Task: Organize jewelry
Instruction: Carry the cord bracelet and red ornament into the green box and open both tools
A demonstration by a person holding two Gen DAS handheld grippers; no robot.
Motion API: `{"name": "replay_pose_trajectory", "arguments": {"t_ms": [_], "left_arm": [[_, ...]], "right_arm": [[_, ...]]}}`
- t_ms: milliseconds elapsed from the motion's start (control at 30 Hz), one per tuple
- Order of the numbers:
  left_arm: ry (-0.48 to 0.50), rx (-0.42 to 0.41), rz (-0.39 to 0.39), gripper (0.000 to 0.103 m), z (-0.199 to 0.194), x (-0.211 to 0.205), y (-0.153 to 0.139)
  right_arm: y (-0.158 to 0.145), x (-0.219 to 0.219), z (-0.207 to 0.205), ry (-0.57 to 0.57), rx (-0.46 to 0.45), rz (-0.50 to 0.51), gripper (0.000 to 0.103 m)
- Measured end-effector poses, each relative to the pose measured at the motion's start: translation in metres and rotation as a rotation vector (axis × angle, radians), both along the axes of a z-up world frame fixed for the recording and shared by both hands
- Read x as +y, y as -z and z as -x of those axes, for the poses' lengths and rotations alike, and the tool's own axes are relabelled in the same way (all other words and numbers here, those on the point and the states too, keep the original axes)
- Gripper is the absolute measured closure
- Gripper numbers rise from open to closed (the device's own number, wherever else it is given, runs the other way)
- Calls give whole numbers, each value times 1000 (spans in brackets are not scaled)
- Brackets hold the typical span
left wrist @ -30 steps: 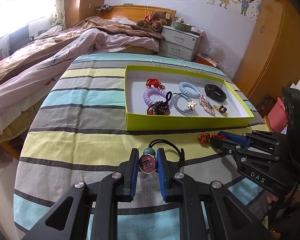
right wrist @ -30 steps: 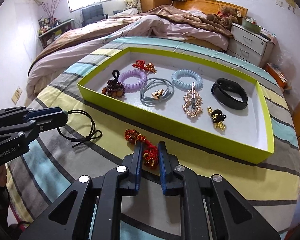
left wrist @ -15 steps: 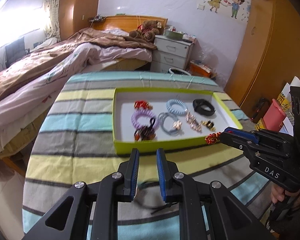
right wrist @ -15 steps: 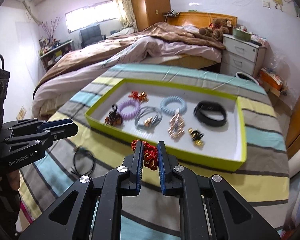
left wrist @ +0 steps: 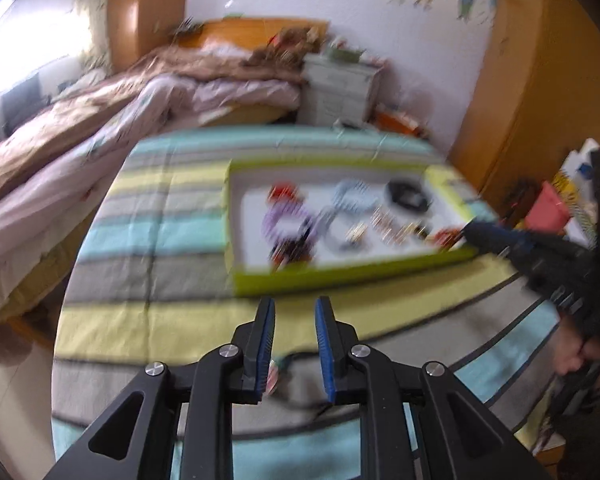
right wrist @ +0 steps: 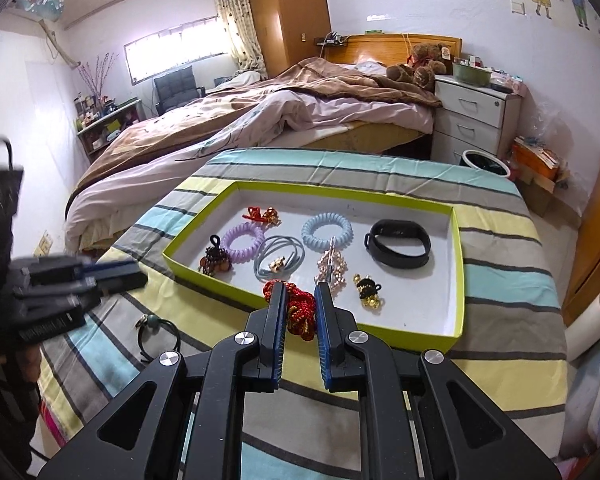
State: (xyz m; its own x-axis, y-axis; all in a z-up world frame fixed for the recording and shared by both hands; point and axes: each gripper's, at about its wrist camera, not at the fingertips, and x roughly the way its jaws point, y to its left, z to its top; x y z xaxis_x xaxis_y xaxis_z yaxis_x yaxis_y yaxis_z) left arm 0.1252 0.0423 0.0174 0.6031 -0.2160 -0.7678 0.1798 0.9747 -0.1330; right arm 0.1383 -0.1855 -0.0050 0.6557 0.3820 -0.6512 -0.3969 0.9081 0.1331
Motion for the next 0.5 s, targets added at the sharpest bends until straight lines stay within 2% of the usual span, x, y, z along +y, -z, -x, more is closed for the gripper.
{"name": "replay_pose_trajectory", "arguments": {"t_ms": [133,200,400,467,500], "left_arm": [[0,38,-12,60,9,3,17],[-17,50,-39,57,10,4,23],[-15,72,-106,57,12,-2,37],[-5,60,-112,62,14,-4,38],[-7,58,-109,67,14,-4,38]], "right_arm": [[3,2,0,-10,6,-6,88],[2,3,1,-13,2,-4,88],[-1,2,4,-17,-10,-8,88],[-2,3,4,-15,-11,-7,88],[-2,3,3,-16,-12,-8,88]]}}
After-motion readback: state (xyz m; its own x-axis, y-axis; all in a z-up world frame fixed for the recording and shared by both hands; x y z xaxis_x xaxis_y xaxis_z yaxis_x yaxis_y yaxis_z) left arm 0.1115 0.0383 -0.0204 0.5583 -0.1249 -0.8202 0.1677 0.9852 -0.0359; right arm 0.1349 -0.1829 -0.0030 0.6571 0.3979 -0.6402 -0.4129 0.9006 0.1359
